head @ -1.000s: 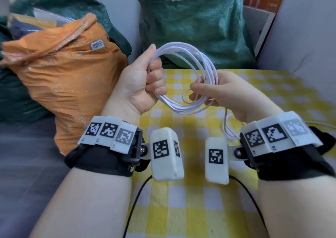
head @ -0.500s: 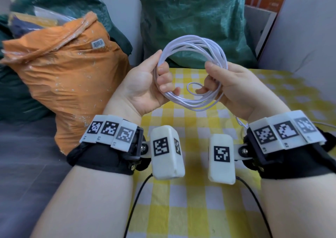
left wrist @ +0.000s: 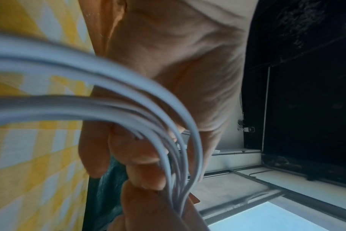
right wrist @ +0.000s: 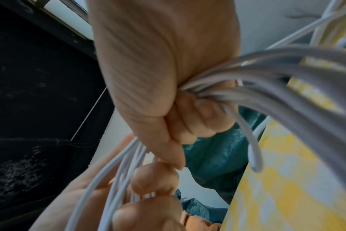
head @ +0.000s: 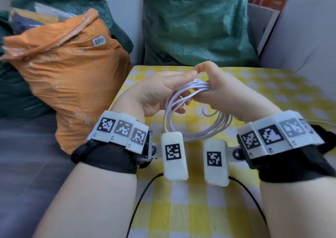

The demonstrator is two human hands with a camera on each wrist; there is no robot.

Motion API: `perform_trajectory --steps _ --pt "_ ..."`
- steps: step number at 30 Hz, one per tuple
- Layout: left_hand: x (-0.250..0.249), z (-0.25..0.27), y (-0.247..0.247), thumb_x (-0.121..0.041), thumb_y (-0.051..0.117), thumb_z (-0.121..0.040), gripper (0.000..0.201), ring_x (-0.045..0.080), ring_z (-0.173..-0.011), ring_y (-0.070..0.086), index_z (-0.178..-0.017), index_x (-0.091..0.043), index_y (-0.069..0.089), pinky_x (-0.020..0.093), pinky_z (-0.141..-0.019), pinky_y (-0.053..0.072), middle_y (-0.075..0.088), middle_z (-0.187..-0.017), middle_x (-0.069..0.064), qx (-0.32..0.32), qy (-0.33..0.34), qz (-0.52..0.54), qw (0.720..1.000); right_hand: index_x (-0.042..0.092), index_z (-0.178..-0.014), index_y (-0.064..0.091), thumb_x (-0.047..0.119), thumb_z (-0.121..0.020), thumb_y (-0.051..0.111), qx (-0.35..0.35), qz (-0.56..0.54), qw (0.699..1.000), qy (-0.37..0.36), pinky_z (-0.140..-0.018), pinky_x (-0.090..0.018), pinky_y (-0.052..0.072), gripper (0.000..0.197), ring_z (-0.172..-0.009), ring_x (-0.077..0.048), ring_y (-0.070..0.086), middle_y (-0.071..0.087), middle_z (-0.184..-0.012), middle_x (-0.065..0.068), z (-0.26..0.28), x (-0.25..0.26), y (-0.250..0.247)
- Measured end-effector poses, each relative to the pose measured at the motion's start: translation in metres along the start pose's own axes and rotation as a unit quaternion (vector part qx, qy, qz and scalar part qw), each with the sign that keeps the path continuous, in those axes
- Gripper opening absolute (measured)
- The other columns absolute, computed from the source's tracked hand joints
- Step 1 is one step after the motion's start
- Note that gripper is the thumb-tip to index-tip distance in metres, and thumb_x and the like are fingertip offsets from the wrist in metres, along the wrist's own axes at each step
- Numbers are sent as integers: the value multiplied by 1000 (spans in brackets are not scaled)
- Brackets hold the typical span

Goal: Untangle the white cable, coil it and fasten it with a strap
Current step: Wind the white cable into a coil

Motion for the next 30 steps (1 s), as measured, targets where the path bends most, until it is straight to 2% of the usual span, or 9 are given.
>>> perform_trajectory --steps 5,7,11,13,15,18,20,25,30 --pt "-3 3 7 -40 61 -87 27 23 -58 63 -85 -12 61 28 -54 51 61 -59 5 43 2 -58 997 25 -142 28 7 -83 59 36 66 997 -7 -61 -21 45 69 -80 -18 59 59 -97 2 4 10 2" --pt "-3 4 9 -40 61 -82 29 22 -56 63 -88 -13 58 28 -53 51 61 -60 5 59 3 -77 995 24 -146 23 4 -81 59 35 86 996 -12 -57 -10 43 77 -80 -18 57 56 -103 2 3 10 3" --pt "-3 2 12 -35 57 -89 23 5 -42 44 -91 -13 53 20 -41 36 47 -57 -3 55 4 -85 995 24 -147 20 1 -80 59 26 94 995 -9 -52 -3 37 81 -77 -15 51 49 -106 2 -1 7 4" --pt "-3 -1 13 -31 50 -96 20 3 -38 36 -86 -14 52 18 -39 29 40 -50 -7 35 6 -78 996 24 -147 22 1 -79 59 11 82 997 -7 -54 -4 37 80 -82 -16 51 53 -104 1 -2 5 3" --pt "-4 -3 13 -33 47 -98 27 5 -38 29 -76 -17 51 17 -38 25 33 -50 -3 12 19 -65 998 24 -145 25 2 -79 60 -8 61 998 -8 -53 -8 39 78 -74 -14 54 59 -94 1 -1 4 1" --pt "-6 -5 9 -29 48 -98 31 8 -40 23 -68 -18 47 17 -38 22 26 -50 -2 -24 39 -33 998 27 -137 36 7 -78 65 -31 14 999 -8 -50 -16 40 69 -58 -5 50 54 -75 6 -2 2 -4" --pt "-9 -4 3 -26 48 -98 32 7 -40 20 -67 -18 43 18 -39 19 26 -45 -7 -44 53 13 998 27 -128 47 10 -78 68 -50 -44 998 2 -52 -20 41 57 -52 -7 48 53 -72 4 -3 -2 -8" --pt "-12 -4 -10 -26 46 -98 30 8 -39 17 -71 -18 38 25 -43 14 27 -42 -10 -87 76 108 987 14 -84 62 15 -84 66 -66 -155 985 21 -49 -28 39 4 -43 -12 41 42 -54 2 -1 -5 -13" --pt "-9 -3 -8 -22 47 -98 28 12 -39 32 -72 -12 44 27 -47 29 42 -49 0 -74 56 52 994 12 -76 59 11 -85 61 -73 -131 988 41 -52 -28 33 9 -45 -14 35 39 -53 1 -4 -11 -11"
Point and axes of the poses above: each hand's wrist, its own z-axis away from the middle knuckle, its own y-axis out of the palm, x = y × z, the point moved 6 cm from there along -z, towards the middle knuckle
